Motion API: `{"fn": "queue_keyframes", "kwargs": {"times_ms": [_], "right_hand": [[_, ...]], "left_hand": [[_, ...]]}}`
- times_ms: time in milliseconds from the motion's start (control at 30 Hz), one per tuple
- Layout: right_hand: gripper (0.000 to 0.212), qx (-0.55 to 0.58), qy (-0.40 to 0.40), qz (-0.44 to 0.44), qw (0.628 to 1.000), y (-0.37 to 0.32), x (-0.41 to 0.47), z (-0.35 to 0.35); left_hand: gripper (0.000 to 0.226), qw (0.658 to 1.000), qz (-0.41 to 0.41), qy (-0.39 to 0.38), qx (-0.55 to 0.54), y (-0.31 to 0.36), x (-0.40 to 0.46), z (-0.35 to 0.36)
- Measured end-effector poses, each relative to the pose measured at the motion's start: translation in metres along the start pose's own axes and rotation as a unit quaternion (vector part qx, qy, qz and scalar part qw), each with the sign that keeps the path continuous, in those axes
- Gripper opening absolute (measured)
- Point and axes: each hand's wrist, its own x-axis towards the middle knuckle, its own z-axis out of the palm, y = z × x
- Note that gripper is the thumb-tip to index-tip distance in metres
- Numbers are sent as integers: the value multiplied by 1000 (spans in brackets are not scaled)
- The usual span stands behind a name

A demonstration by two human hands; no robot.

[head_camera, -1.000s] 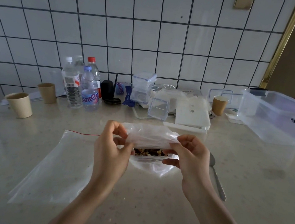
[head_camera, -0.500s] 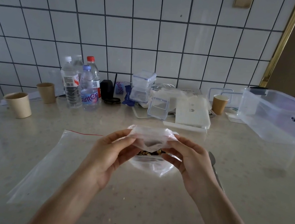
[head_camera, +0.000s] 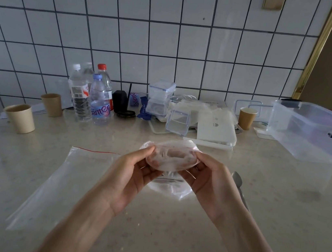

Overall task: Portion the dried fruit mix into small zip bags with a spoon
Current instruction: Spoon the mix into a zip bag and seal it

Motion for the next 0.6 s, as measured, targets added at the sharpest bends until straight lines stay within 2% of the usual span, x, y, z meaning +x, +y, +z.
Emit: {"fn": "queue_keyframes", "kwargs": {"times_ms": [133,233,367,467,533,600], "right_hand": [[34,-50,-14,-11,999,0,-2,3],[39,-67,-36,-18,997,-1,-3,3],[37,-76,-84,-34,993,-2,-4,4],[23,-97,-103,-45,989,-4,-5,4],[17,-141,-118,-56,981,-3,-6,4],[13,-179,-85,-61,978,0,-7,4]], "left_hand": [[27,999,17,-5,41,0,-2,1],[22,1000,-6,0,0,0,-2,-1],[24,997,-30,-43,-53,0,-5,0],[39,997,27,-71,21,-1,-8,2],[29,991,87,-37,92,-2,-10,4],[18,974,138,27,178,-4,-11,5]]}}
